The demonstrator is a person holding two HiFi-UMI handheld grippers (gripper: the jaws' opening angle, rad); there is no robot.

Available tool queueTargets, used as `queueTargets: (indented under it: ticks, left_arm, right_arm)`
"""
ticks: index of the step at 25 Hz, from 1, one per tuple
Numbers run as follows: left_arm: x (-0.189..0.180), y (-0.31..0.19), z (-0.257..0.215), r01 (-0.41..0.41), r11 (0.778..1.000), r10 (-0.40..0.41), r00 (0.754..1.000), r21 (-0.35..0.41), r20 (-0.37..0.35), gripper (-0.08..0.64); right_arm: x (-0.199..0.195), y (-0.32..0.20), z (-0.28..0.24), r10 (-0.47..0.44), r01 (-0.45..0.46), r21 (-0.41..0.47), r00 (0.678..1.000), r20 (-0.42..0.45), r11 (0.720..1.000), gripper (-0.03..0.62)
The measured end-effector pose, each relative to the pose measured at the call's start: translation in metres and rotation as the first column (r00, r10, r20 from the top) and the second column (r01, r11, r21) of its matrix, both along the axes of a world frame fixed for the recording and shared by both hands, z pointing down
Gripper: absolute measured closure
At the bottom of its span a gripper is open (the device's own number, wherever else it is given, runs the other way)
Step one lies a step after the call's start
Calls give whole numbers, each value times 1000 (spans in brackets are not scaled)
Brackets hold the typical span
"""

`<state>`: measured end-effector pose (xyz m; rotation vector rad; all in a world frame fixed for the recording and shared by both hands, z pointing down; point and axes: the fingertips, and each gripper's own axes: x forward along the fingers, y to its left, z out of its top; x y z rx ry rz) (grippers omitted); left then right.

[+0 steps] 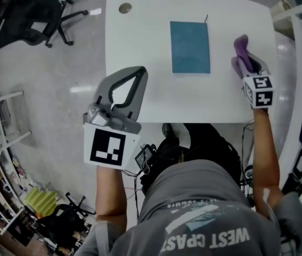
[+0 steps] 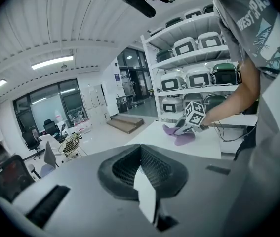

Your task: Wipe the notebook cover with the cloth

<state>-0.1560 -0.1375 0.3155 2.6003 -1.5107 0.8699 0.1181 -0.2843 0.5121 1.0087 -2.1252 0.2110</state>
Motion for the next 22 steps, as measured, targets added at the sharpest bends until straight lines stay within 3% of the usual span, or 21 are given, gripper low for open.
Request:
queueTargets:
  ticks: [5, 10, 12, 19, 20, 22]
  left_arm:
    - [4, 20, -20, -11, 1000, 10, 1000, 29, 22, 557]
    - [2, 40, -41, -6, 998, 4, 1000, 67, 25, 557]
    - [1, 48, -49, -6, 997, 4, 1000, 81, 26, 557]
    - [-5, 70, -77, -35, 986, 30, 999, 161, 32, 557]
    - [-5, 75, -82, -40, 985, 35, 999, 169, 32, 557]
    - [-6, 85, -92, -51, 981, 45, 998, 185, 36, 557]
  right_arm:
    - [32, 22, 12, 57, -57, -35, 998, -4, 998, 469]
    - [39, 48, 17, 81, -67, -137, 992, 96, 988, 377]
    - [37, 55, 8, 75, -58, -142, 990, 118, 988, 374]
    - [19, 65, -62, 44, -39, -31, 981, 188, 999, 374]
    - [16, 69, -77, 31, -30, -11, 979, 200, 1000, 384]
    - [6, 80, -111, -11, 2, 41, 974, 226, 999, 462]
